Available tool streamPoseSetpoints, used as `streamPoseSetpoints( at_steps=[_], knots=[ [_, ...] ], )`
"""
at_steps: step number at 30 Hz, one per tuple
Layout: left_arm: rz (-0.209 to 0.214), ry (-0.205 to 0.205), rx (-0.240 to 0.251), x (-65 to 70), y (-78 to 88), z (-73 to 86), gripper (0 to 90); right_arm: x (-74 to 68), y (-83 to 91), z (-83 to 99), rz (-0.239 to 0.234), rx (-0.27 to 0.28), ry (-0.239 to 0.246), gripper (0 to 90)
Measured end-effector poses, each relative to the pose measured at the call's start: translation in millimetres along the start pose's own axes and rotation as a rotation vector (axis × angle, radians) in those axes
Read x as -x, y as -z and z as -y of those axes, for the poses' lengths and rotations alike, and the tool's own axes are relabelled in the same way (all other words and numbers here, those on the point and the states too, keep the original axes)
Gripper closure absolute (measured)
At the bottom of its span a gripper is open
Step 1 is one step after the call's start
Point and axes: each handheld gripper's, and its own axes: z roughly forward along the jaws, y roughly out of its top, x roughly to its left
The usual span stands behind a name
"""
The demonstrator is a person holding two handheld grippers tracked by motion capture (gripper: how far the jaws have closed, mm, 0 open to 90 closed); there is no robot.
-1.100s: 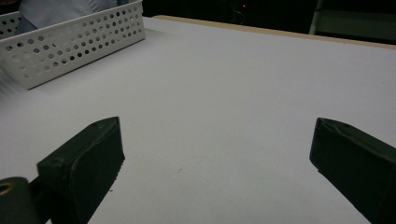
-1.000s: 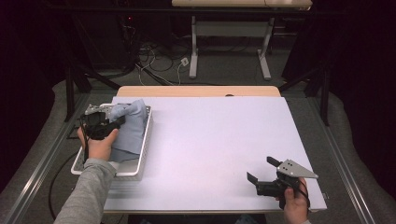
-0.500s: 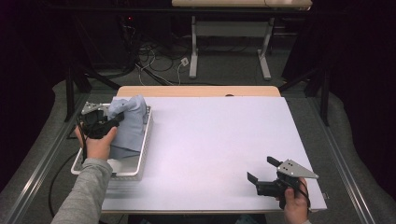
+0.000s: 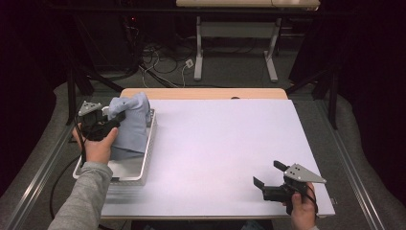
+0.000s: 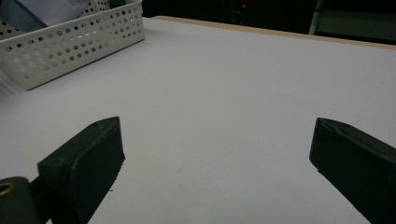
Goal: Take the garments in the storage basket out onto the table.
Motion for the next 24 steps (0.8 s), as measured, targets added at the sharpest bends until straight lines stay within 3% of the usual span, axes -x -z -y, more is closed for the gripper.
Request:
streamPoseSetpoints(
  at_steps=[24],
  knots=[
    [0.054,-0.004,0.097,9.8,25.5,-17.4,71.7,1.5,-0.3,0.8,0.007,-0.008,-0.005,2.8]
  ],
)
